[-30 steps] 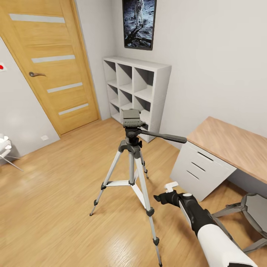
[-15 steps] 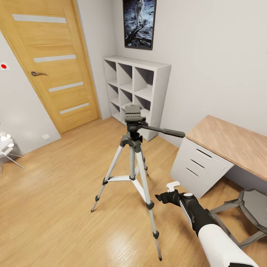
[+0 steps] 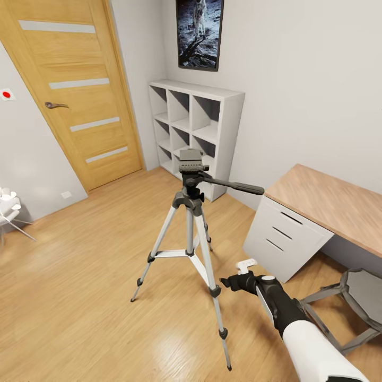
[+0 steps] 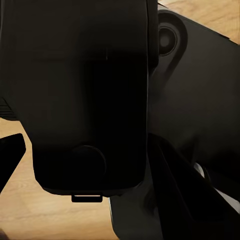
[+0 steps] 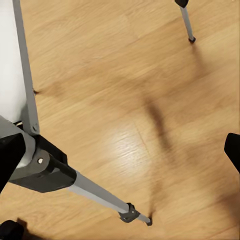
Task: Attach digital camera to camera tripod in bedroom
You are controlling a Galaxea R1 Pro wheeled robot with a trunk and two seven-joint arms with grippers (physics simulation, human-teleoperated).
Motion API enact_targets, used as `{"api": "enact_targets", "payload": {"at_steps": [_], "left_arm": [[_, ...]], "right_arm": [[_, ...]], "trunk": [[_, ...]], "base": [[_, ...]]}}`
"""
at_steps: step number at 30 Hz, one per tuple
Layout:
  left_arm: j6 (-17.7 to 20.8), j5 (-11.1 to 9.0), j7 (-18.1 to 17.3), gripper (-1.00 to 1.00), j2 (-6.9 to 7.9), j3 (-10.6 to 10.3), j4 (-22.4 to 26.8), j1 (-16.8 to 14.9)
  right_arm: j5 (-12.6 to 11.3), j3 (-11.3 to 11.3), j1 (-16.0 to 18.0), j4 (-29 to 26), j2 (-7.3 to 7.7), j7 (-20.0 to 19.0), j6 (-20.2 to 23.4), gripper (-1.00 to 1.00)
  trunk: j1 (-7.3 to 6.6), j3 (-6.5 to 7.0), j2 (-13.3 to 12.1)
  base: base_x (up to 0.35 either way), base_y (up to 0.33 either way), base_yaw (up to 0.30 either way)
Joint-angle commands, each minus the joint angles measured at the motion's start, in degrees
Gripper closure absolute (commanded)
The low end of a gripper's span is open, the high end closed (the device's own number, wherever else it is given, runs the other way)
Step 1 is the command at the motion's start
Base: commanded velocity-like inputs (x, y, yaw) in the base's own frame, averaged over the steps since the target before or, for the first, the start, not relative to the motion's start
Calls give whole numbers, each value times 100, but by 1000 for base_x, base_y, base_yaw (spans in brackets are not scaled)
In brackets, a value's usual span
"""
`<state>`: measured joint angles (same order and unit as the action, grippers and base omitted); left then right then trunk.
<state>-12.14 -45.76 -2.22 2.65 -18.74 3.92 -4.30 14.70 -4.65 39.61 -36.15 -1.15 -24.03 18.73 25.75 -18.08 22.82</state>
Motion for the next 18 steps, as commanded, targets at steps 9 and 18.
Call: {"api": "enact_targets", "payload": {"at_steps": [9,18], "left_arm": [[-17,-56,-15,100,16,-25,-5,-6],[-19,-56,-15,100,16,-25,-1,-6]], "right_arm": [[71,-104,9,-301,9,-78,26,-100],[56,-210,4,-591,141,-86,26,-100]], "trunk": [[3,-10,10],[3,-10,10]], "base": [[0,0,0],[0,0,0]]}}
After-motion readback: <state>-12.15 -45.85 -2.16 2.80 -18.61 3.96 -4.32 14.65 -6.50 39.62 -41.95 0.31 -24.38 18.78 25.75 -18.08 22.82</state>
